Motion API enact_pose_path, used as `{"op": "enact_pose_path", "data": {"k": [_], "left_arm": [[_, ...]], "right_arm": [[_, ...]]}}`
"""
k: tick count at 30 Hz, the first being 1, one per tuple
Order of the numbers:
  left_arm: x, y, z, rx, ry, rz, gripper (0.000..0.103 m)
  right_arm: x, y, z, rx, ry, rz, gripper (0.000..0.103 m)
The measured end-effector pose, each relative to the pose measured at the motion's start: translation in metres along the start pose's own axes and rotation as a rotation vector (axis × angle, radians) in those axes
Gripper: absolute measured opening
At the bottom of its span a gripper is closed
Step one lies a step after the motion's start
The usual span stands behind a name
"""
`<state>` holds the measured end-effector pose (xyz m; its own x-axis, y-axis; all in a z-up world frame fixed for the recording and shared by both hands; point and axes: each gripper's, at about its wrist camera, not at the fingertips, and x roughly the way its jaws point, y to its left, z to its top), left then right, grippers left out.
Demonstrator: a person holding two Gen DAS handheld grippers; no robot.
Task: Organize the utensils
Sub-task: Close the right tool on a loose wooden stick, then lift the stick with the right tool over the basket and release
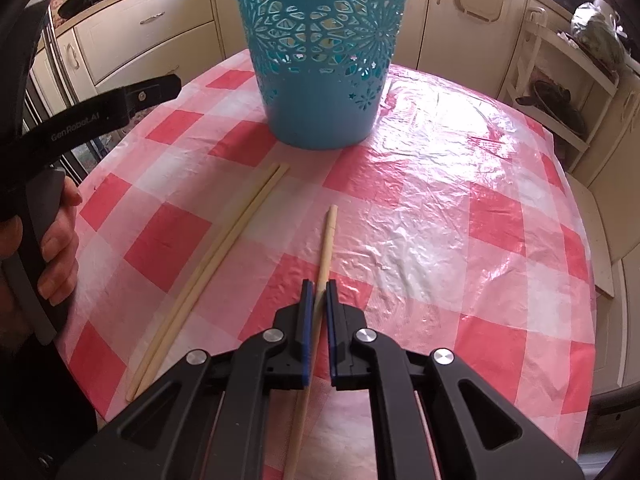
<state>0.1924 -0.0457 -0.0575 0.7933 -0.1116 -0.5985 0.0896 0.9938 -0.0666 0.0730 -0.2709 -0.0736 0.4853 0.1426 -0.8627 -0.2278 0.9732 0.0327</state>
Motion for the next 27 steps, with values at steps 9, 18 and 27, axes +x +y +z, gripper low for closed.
{"op": "enact_pose_path", "data": {"k": [9,18,27], "left_arm": [[0.010,0.005,-0.002,-0.023,0.053,0.012,0.095],[0.013,0.008,-0.002,-0.035,0.070,0.011,0.095],[0.016,0.011,-0.002,-0.047,0.085,0.007,0.095]], "right_arm": [[-0.039,-0.028,0.007,0.201,-0.115,0.226,0.006],[-0.116,-0.039,0.058,0.293,-0.381,0.397,0.006],[-0.130,-0.045,0.164,0.411,-0.719,0.301,0.006]]}}
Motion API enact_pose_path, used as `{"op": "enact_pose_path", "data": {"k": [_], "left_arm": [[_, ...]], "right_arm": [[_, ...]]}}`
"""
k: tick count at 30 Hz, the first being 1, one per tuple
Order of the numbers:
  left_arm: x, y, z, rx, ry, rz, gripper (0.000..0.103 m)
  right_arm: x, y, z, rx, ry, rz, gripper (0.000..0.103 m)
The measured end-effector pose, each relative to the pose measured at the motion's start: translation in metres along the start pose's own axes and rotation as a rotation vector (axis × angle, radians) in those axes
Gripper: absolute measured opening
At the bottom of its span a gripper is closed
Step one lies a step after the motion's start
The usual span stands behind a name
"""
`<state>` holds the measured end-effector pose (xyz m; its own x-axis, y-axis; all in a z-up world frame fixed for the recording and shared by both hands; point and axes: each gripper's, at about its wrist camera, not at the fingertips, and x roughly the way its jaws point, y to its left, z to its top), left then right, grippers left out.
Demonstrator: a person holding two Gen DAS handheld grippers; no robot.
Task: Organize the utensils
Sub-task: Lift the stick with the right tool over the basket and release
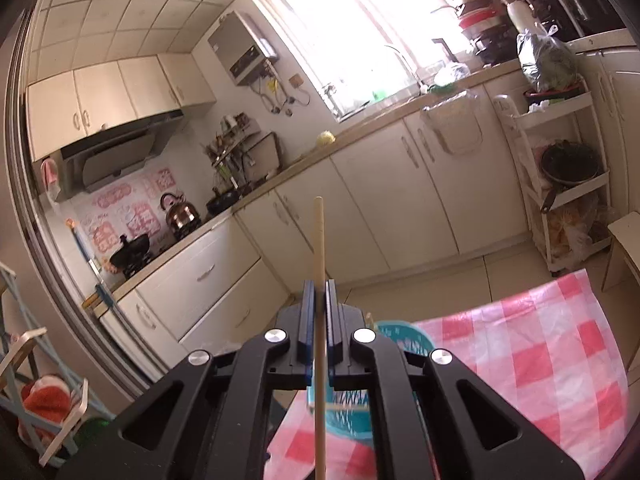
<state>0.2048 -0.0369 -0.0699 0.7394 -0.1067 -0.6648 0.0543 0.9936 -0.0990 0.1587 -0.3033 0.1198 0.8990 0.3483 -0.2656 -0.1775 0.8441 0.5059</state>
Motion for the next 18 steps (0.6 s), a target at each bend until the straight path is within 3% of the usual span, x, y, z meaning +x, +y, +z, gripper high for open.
{"op": "enact_pose_path", "data": {"k": [3,6,13,18], "left_arm": [[0.001,0.001,0.000,-0.005,0.006,-0.005,0.095],[0.002,0.001,0.000,-0.006,0.010,-0.010,0.095],[0.002,0.000,0.000,-0.002,0.014,-0.014,0.095],[0.003,0.003,0.000,-0.020,0.019,-0.017,0.095]], "right_arm": [[0.026,-0.003,0.006,0.008,-0.070,-0.065,0.006],[0.046,-0.010,-0.001,0.002,-0.081,-0.126,0.006],[0.061,-0.016,-0.037,-0.093,0.023,-0.181,0.006],[0.040,-0.011,-0.049,-0.165,0.075,-0.167,0.008]]}}
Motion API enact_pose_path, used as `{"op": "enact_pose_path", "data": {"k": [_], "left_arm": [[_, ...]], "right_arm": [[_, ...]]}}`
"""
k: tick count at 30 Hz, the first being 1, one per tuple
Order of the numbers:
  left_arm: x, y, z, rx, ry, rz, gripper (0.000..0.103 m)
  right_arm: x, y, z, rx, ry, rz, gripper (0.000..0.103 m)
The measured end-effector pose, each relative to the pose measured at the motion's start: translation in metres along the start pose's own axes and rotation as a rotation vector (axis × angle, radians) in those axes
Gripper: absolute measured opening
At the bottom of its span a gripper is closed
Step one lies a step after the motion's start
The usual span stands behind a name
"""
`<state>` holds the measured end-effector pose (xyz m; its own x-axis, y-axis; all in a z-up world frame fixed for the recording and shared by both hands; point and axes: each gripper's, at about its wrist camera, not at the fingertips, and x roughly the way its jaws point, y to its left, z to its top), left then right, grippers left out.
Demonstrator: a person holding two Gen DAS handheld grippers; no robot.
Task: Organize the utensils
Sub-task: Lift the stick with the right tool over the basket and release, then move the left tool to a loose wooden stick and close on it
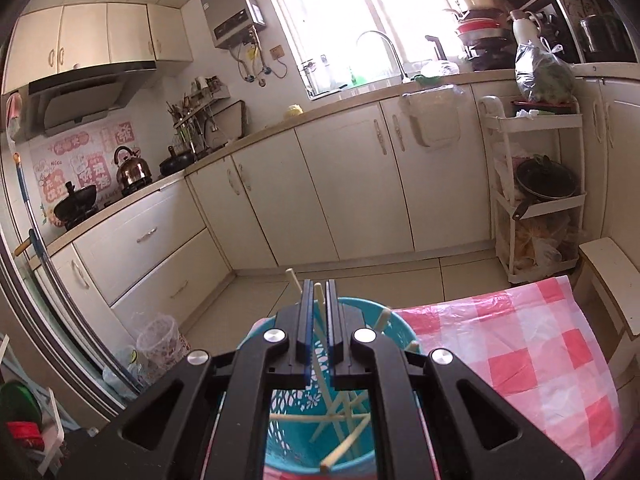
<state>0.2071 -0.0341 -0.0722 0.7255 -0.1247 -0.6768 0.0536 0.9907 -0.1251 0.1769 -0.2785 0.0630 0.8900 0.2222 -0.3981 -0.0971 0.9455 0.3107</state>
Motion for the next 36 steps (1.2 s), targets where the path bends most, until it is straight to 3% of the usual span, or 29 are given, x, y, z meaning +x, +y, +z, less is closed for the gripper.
{"op": "enact_pose_path", "data": {"k": [3,4,6,9,11,13,24,28,32,36], "left_arm": [[0.000,0.004,0.000,-0.019,0.001,-0.003,0.095],[0.001,0.005,0.000,-0.025,0.002,-0.005,0.095],[0.000,0.007,0.000,-0.033,0.002,-0.011,0.095],[0.000,0.007,0.000,-0.034,0.000,-0.009,0.095],[0.000,0.007,0.000,-0.037,0.003,-0.009,0.095],[0.000,0.009,0.000,-0.046,0.006,-0.008,0.095],[0.002,0.012,0.000,-0.067,0.012,-0.018,0.095],[0.002,0.011,-0.001,-0.064,0.013,-0.020,0.095],[0.001,0.010,-0.001,-0.063,0.010,-0.029,0.095],[-0.004,0.001,-0.003,-0.023,0.009,-0.097,0.095]], "right_arm": [[-0.036,0.007,-0.008,-0.021,-0.025,0.007,0.019],[-0.055,0.009,-0.017,-0.033,-0.032,0.008,0.029],[-0.075,0.012,-0.039,-0.057,-0.008,-0.003,0.032],[-0.079,0.013,-0.095,-0.098,0.174,-0.020,0.032],[-0.066,0.007,-0.133,-0.098,0.317,-0.025,0.022],[-0.049,0.001,-0.153,-0.063,0.399,-0.032,0.019],[0.016,0.011,-0.164,-0.093,0.532,-0.111,0.017],[0.019,0.017,-0.163,-0.128,0.543,-0.129,0.017],[0.014,0.015,-0.164,-0.186,0.558,-0.127,0.009],[-0.005,0.000,-0.164,-0.244,0.569,-0.146,0.008]]}}
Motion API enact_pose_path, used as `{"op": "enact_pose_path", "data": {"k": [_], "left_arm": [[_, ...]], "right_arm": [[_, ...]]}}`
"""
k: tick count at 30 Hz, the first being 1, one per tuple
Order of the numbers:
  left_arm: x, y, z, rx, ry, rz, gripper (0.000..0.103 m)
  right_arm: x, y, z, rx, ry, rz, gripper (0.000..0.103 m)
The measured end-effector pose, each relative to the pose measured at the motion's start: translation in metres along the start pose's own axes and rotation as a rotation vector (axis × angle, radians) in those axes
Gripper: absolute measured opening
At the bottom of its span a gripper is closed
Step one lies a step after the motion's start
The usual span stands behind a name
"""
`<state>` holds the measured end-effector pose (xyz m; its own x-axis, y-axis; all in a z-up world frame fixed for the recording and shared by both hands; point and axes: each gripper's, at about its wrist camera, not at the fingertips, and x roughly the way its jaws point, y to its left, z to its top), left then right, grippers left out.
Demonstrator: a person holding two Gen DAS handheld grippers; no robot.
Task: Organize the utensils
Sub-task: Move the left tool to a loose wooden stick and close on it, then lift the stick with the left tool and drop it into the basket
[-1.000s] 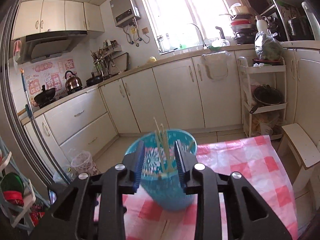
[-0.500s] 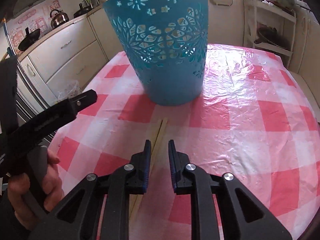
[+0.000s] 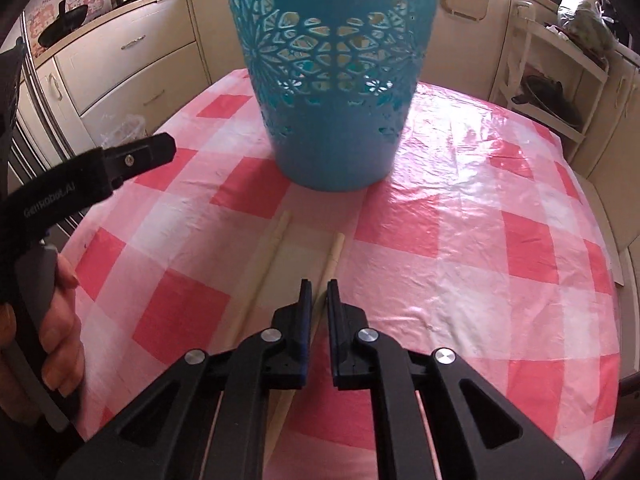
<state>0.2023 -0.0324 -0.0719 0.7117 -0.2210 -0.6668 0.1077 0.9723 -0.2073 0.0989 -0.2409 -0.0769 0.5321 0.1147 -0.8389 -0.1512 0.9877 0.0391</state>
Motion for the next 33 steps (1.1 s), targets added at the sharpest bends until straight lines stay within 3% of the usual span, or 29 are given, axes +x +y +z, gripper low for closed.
{"op": "enact_pose_path", "data": {"k": [4,8,13,18,24,26,28,33], "left_arm": [[-0.004,-0.030,-0.010,0.122,0.051,-0.046,0.095],[-0.002,-0.069,-0.024,0.257,0.101,0.008,0.095],[0.009,-0.093,-0.035,0.268,0.164,0.044,0.095],[0.021,-0.106,-0.036,0.283,0.202,0.099,0.083],[0.026,-0.109,-0.040,0.259,0.233,0.083,0.045],[0.025,-0.112,-0.040,0.274,0.234,0.051,0.013],[0.025,-0.115,-0.042,0.290,0.239,0.044,0.006],[0.023,-0.109,-0.039,0.263,0.251,0.018,0.005]], "right_arm": [[-0.014,-0.036,-0.018,0.062,-0.001,-0.008,0.007],[-0.020,-0.061,-0.026,0.154,-0.015,0.035,0.007],[-0.022,-0.067,-0.031,0.164,-0.031,0.078,0.007],[-0.022,-0.068,-0.031,0.178,-0.036,0.107,0.007],[-0.023,-0.073,-0.031,0.191,-0.032,0.124,0.007],[-0.023,-0.074,-0.032,0.198,-0.029,0.129,0.007],[-0.022,-0.074,-0.031,0.200,-0.027,0.131,0.007],[-0.022,-0.074,-0.031,0.202,-0.026,0.133,0.007]]}}
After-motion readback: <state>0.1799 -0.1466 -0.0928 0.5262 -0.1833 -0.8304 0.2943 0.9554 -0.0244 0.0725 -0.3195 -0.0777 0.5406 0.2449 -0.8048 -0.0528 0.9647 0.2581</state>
